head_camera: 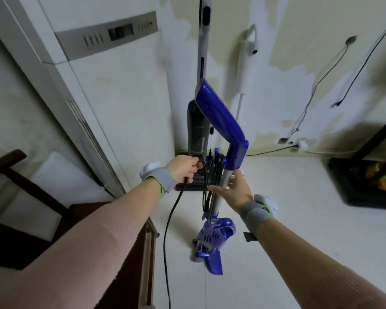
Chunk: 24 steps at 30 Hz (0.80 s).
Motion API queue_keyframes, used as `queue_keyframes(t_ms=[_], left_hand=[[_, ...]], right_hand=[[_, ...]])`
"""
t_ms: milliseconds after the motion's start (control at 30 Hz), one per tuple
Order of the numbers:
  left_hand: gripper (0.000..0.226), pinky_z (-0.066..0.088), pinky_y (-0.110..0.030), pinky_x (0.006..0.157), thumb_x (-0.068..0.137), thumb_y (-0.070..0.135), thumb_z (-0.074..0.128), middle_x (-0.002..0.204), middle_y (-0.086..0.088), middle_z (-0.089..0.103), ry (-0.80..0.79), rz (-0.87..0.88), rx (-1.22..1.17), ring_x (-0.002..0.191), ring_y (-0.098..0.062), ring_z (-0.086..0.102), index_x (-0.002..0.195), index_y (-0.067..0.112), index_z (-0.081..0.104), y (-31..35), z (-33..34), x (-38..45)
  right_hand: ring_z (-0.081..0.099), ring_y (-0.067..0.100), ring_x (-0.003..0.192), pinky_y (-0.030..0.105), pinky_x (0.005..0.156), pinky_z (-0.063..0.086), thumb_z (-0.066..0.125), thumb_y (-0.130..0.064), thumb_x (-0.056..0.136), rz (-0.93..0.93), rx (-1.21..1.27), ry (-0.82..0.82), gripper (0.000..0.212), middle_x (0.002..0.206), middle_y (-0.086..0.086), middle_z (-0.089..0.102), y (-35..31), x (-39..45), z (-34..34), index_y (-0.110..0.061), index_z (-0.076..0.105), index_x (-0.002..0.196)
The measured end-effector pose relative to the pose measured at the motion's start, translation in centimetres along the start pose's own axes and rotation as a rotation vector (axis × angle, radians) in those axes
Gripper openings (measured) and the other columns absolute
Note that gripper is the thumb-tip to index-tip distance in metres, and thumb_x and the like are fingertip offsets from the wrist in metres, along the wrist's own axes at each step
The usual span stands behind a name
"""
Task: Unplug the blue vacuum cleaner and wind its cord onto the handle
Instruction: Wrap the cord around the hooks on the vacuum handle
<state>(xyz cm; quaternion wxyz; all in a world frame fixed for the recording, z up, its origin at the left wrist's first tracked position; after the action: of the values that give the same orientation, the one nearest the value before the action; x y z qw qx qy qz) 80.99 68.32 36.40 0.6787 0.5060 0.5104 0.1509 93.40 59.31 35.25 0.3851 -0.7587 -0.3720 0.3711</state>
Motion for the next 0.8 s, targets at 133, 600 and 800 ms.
queue_keyframes(t_ms=[133, 600, 800], left_hand=[[0.037, 0.019, -0.009, 0.031, 0.102, 0.021, 0.03, 0.032, 0.011, 0.032, 0.022, 0.081, -0.096, 0.023, -0.002, 0.021, 0.069, 0.013, 0.046, 3.2, -0.3, -1.8], [0.033, 0.017, -0.012, 0.034, 0.099, 0.015, 0.036, 0.059, 0.0, 0.032, 0.077, 0.223, 0.033, 0.029, 0.0, 0.025, 0.073, 0.01, 0.055, 6.9, 1.1, -7.1], [0.035, 0.018, -0.013, 0.037, 0.1, 0.012, 0.032, 0.059, 0.0, 0.033, 0.099, 0.25, 0.025, 0.037, -0.004, 0.028, 0.074, 0.011, 0.056, 7.7, 2.2, -7.1]], right_hand=[[0.059, 0.022, 0.101, 0.034, 0.092, 0.048, 0.08, -0.015, 0.071, -0.159, 0.206, 0.054, 0.068, 0.108, 0.003, 0.058, -5.2, -2.1, -3.4, -0.015, 0.04, 0.126], [0.059, 0.026, 0.085, 0.032, 0.076, 0.047, 0.07, -0.02, 0.081, -0.238, -0.055, 0.155, 0.029, 0.095, 0.01, 0.065, -8.5, -1.0, -6.3, -0.009, 0.058, 0.105], [0.057, 0.025, 0.079, 0.034, 0.075, 0.05, 0.071, -0.019, 0.08, -0.262, -0.048, 0.167, 0.031, 0.087, 0.007, 0.062, -8.6, -0.5, -6.1, -0.008, 0.058, 0.106]])
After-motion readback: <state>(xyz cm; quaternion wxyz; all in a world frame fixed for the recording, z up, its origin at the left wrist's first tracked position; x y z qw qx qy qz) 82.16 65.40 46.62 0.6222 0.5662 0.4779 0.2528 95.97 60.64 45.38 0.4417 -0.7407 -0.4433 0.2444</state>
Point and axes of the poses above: each hand's wrist, its own x-axis towards the middle knuckle, its own z-axis out of the palm, y = z × x, the point moved 9 cm from there along x, towards the middle knuckle
